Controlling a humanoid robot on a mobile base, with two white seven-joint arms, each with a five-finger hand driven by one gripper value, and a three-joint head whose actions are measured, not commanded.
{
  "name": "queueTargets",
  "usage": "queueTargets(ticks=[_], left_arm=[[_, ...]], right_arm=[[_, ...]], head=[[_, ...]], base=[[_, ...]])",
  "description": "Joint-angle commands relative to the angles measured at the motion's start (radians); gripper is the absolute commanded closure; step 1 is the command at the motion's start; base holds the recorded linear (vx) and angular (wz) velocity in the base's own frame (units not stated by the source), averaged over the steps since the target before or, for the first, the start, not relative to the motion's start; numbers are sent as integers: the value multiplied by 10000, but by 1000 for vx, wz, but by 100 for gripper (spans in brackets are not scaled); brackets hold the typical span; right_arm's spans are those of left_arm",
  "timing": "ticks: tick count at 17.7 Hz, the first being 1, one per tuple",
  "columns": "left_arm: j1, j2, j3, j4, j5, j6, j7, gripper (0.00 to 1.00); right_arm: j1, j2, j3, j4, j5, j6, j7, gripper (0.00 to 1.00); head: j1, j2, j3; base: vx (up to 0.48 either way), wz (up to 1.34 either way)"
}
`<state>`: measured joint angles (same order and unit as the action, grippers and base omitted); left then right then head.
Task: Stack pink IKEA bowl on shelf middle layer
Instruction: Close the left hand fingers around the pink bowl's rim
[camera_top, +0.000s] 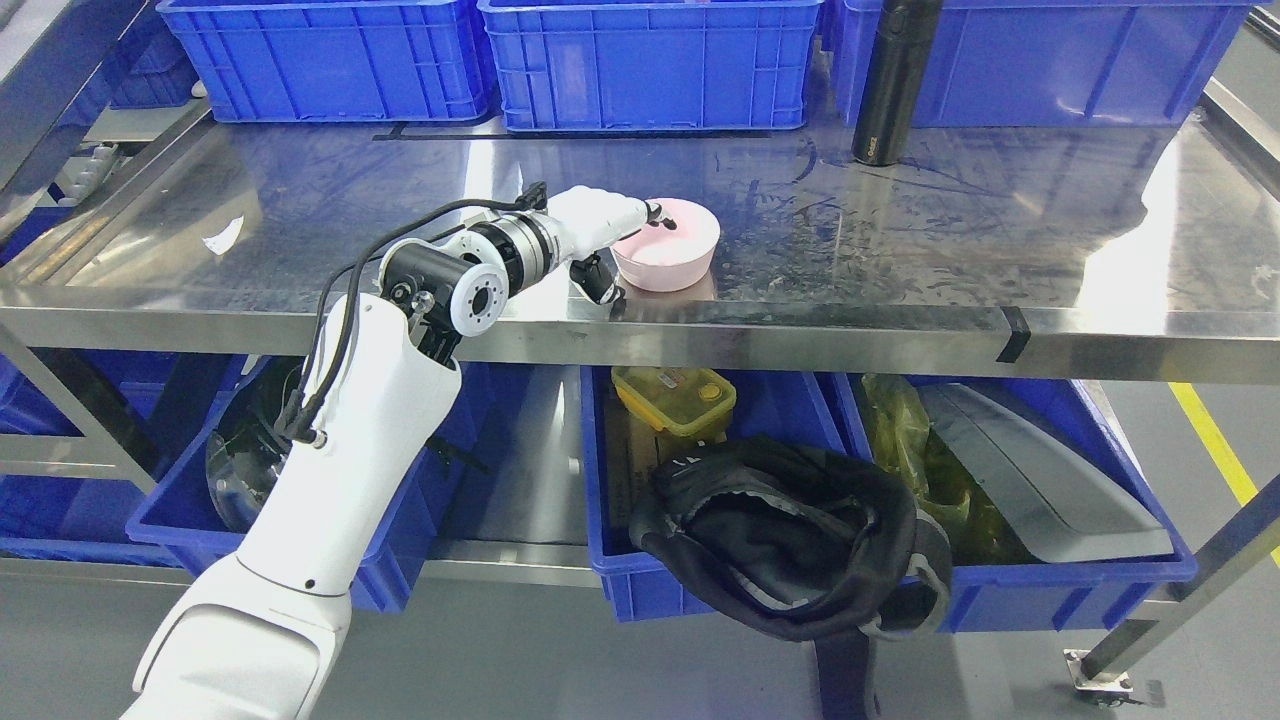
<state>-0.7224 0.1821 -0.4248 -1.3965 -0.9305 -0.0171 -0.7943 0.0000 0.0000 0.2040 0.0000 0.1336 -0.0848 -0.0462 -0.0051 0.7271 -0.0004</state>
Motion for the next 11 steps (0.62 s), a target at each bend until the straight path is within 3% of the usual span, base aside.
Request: queueTargets(ticks=[1, 11], left_arm=[[-153, -625, -170, 1154, -83, -13, 28, 28], [-584, -1146, -155, 2106, -83, -59, 58, 42]], right_arm=[[154, -175, 0, -175, -1, 4, 2, 0], [154, -175, 0, -175, -1, 4, 2, 0]], head=[[0, 0, 0], [0, 0, 0]], base=[[0, 0], [0, 0]])
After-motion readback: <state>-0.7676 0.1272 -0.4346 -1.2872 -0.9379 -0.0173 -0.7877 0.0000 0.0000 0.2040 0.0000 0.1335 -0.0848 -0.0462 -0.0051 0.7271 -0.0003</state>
